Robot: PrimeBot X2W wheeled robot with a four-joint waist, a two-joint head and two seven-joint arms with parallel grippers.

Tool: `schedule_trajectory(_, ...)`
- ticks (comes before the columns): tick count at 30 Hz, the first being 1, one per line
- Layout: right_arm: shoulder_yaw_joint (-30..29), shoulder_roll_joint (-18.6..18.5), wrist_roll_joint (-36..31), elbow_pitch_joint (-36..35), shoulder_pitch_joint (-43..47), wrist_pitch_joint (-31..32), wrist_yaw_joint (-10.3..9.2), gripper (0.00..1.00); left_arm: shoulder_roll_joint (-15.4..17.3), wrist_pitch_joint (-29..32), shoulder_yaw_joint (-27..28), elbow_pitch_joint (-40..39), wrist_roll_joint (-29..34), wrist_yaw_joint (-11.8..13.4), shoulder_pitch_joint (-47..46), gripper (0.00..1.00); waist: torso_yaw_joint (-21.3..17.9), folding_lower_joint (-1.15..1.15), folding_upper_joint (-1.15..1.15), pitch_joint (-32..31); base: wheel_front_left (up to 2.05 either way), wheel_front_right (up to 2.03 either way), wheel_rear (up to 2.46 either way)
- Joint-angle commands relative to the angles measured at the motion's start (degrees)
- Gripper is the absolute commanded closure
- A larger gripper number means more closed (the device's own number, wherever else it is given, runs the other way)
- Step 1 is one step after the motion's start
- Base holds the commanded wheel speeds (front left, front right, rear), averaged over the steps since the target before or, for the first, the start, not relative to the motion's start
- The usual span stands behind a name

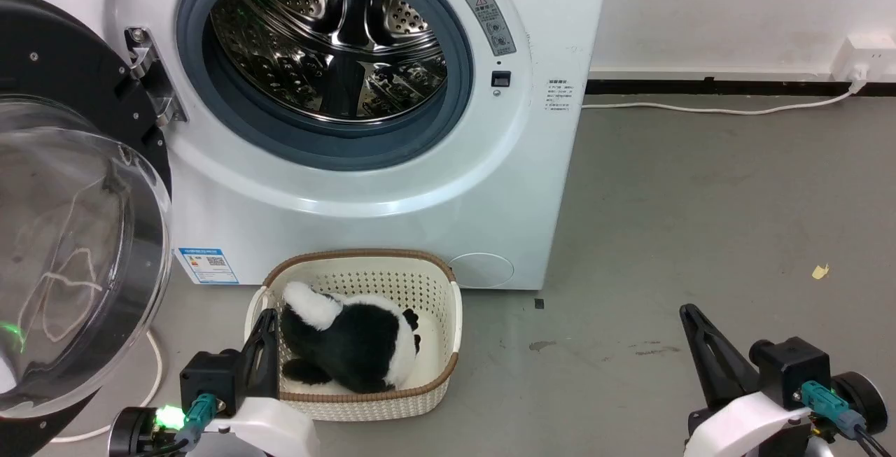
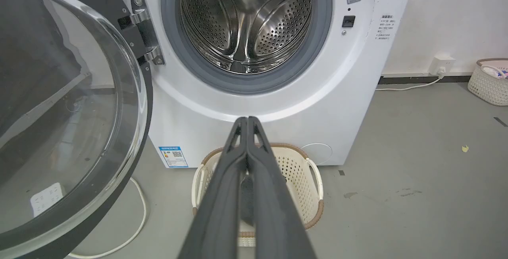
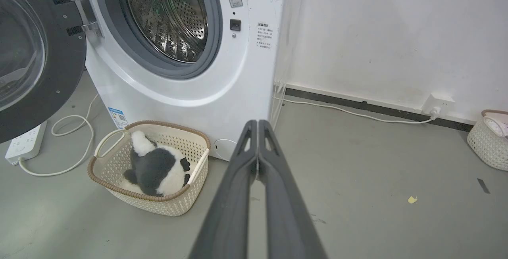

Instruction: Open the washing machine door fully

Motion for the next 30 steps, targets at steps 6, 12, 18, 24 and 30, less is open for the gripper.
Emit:
schedule_trajectory(6,-0.06,0.20,-0.43,0.12,-0.70,0.03,0.05,1.00,0.03,0.02,-0.03,-0.21,0.51,-0.26,-0.88,1.00,0.00,0.00,0.00,0.00,0.00,0.00,0.00)
schedule_trajectory(12,-0.06,0.20,-0.43,0.12,-0.70,0.03,0.05,1.00,0.03,0.02,-0.03,-0.21,0.51,-0.26,-0.88,1.00,0.00,0.00,0.00,0.00,0.00,0.00,0.00)
schedule_trajectory(18,-0.06,0.20,-0.43,0.12,-0.70,0.03,0.05,1.00,0.03,0.02,-0.03,-0.21,0.51,-0.26,-0.88,1.00,0.00,0.00,0.00,0.00,0.00,0.00,0.00)
schedule_trajectory(24,-0.06,0.20,-0.43,0.12,-0.70,0.03,0.05,1.00,0.03,0.02,-0.03,-0.21,0.51,-0.26,-0.88,1.00,0.00,0.00,0.00,0.00,0.00,0.00,0.00)
schedule_trajectory(30,-0.06,0.20,-0.43,0.12,-0.70,0.03,0.05,1.00,0.03,0.02,-0.03,-0.21,0.51,-0.26,-0.88,1.00,0.00,0.00,0.00,0.00,0.00,0.00,0.00)
